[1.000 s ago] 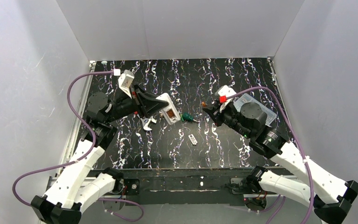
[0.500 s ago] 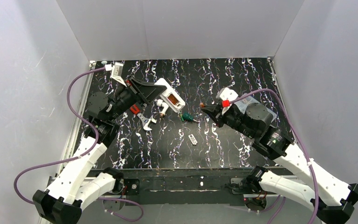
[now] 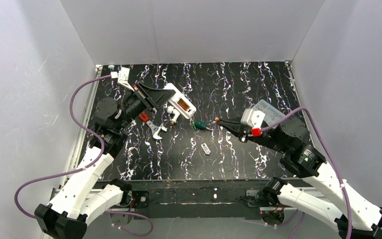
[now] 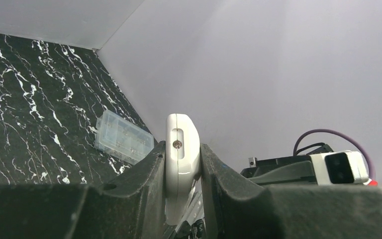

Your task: Load the batteries into the remote control

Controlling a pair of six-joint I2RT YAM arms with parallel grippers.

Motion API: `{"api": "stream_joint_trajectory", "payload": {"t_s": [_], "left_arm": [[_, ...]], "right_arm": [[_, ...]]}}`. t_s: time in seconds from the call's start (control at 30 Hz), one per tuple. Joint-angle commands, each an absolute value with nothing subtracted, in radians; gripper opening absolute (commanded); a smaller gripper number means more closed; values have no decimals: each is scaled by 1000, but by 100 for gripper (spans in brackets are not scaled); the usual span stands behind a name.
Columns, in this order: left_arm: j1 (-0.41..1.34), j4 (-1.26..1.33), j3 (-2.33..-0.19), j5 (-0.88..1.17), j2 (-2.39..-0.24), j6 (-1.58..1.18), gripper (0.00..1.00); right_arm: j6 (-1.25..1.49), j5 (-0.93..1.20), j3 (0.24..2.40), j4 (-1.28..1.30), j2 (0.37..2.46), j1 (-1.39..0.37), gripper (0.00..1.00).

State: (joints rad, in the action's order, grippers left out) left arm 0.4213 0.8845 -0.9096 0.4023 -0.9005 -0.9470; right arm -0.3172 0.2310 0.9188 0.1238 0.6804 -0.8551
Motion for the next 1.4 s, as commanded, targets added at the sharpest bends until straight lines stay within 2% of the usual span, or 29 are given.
{"api": "stream_joint_trajectory", "payload": {"t_s": [0.0, 0.27, 0.4, 0.57, 0.7, 1.0, 1.37], "left_arm": [[425, 967, -921, 442, -872, -908, 0], [425, 1048, -903, 477, -904, -949, 0], [426, 1127, -883, 474, -943, -1024, 0], [426, 1177, -815, 420, -965, -1046, 0], [433, 1077, -766, 383, -934, -971, 0], [512, 957, -620, 219, -854, -889, 0], [595, 1107, -494, 69, -872, -984, 0]], "right_arm": [[-442, 402, 903, 65, 650, -856, 1], [-449, 437, 920, 78, 658, -857, 1], [-248, 298, 975, 93, 698, -855, 1], [-156, 178, 1192, 352, 833, -856, 1], [-17, 61, 1381, 604, 953, -856, 1], [-8, 196, 1697, 1022, 1246, -857, 1], [105, 302, 1798, 1153, 1410, -860, 1]]}}
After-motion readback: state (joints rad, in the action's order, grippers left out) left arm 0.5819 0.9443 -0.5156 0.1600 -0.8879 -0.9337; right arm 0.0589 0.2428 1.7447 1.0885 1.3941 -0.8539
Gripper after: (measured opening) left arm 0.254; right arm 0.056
